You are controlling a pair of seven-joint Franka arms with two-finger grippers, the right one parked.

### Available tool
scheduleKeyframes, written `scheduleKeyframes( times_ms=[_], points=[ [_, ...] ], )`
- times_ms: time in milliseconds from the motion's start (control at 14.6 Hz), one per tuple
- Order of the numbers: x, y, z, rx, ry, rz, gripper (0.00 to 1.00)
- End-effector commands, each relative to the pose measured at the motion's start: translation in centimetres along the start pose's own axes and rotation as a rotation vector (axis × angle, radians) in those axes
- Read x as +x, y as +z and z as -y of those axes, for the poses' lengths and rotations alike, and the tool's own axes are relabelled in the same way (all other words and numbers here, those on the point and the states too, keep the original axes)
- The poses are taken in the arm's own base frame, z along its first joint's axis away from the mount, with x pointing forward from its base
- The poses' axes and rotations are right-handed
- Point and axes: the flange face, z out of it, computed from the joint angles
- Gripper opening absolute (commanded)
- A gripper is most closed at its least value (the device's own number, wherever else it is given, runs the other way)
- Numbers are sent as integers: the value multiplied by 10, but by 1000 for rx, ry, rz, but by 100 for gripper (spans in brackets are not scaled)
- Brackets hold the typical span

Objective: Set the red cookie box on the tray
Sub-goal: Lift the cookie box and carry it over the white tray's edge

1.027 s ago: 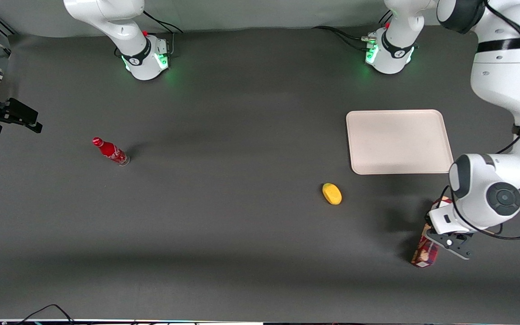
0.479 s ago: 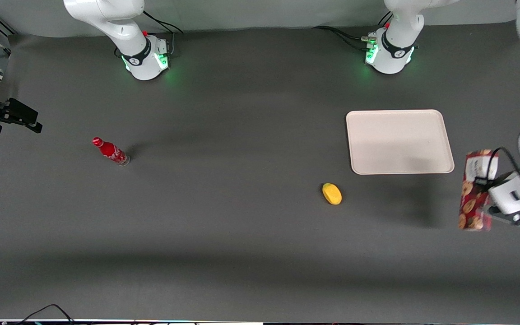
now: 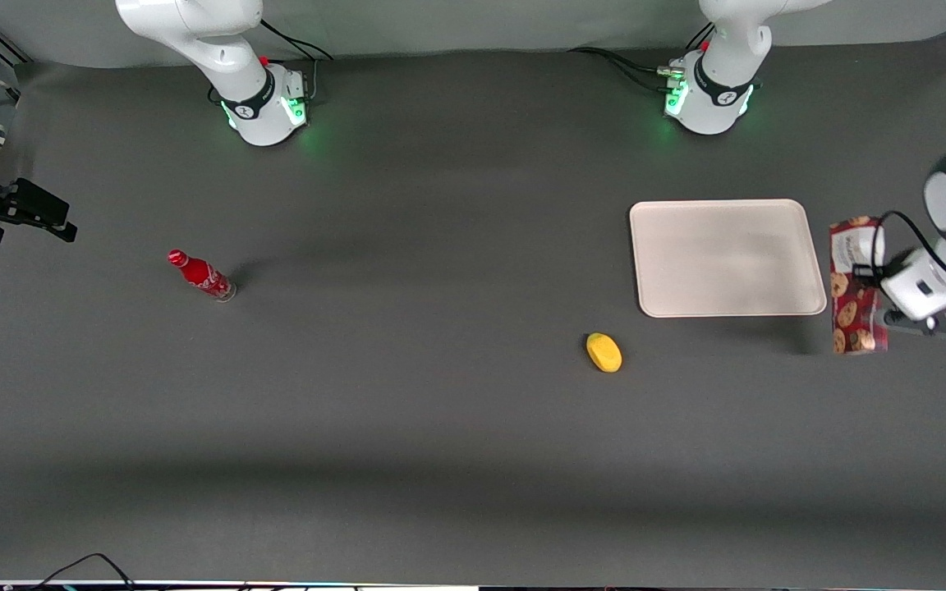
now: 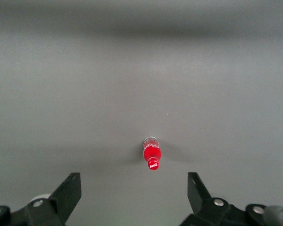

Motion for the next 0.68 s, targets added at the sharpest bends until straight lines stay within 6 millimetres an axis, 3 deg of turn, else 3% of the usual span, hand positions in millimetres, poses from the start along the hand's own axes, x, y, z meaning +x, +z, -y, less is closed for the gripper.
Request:
scheduleKeyframes(
  times_ms=[0, 274, 616],
  points=[
    [-54, 35, -24, -11, -152, -48, 0],
    [-73, 59, -35, -22, -181, -32, 0],
    [-74, 75, -38, -21, -118, -5, 0]
  ],
)
